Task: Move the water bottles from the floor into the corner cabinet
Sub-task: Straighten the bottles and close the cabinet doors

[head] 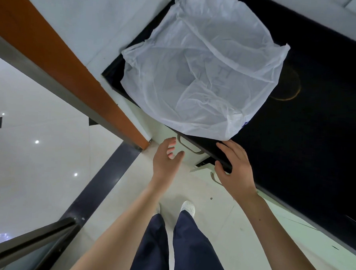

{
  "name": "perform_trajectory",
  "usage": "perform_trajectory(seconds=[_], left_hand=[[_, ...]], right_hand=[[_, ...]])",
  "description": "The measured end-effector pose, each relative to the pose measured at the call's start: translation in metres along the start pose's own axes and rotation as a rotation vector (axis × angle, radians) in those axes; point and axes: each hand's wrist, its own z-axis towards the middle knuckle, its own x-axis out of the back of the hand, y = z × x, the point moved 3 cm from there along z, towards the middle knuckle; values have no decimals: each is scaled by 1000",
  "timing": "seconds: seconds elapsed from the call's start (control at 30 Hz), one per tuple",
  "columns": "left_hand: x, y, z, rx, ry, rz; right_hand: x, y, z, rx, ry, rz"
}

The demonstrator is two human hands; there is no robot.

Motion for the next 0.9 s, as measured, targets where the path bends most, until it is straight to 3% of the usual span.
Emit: perform_trajectory(seconds=[0.17,0.43,0.7,0.9], left_hand=[[15,38,-26,-219,-41,159],[-1,83,-48,-665,-271,551],[-47,66,-41,-968,-627,722],[-75,41,-23,-1105,-700,829]], right_hand=[[30,-12,-17,-64,53,13],[68,-13,-74,-288,165,13],[51,3,-116,-543,283,-36],[36,21,-108,-541,317,-74]])
